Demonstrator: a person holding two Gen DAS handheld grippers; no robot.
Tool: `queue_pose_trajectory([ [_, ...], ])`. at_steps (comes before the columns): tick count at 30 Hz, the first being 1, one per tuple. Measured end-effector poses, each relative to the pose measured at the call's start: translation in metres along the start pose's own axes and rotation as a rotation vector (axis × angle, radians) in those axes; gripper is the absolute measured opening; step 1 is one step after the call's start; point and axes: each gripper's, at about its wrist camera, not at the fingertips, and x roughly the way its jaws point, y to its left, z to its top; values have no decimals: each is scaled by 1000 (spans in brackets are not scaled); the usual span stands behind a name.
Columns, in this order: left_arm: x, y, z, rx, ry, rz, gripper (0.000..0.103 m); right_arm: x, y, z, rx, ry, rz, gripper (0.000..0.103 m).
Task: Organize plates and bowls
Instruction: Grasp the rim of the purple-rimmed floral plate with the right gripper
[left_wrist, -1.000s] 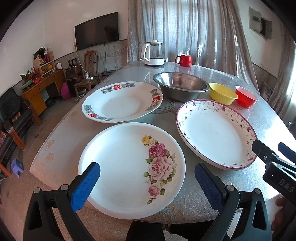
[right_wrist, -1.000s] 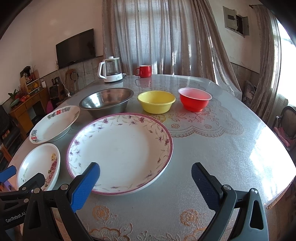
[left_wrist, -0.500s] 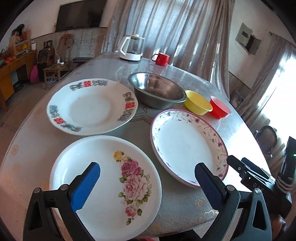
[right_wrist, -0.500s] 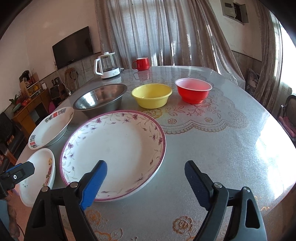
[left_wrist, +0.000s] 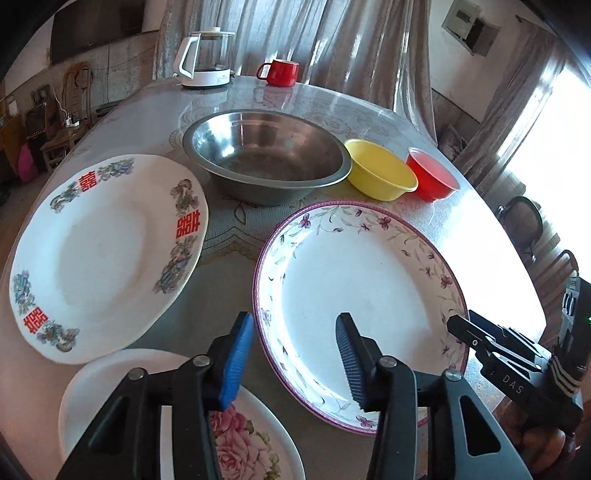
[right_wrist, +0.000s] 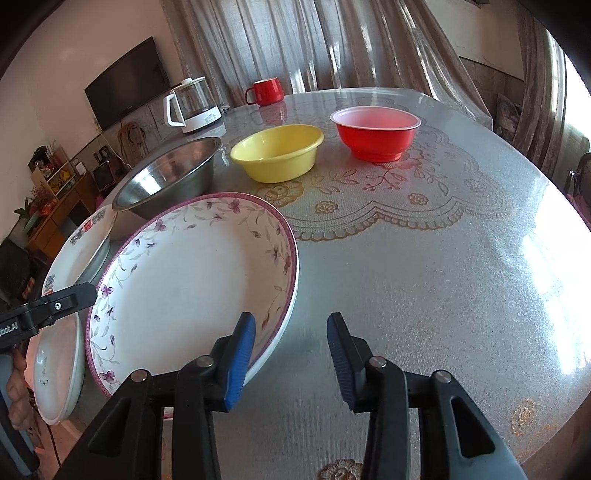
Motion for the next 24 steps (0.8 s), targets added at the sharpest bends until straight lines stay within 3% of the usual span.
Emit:
queue_pose_trajectory([
  [10,28,4,16,70,40,39,31,11,3,3,-29,12,38,35],
  [18,36,11,20,98,44,49,16,13,14,3,-122,15,6,35],
  [20,35,13,21,87,44,38,15,13,16,1,-145,7,16,28],
  [24,29,10,19,76,33,55,15,13,16,1,-151,4,29,27],
])
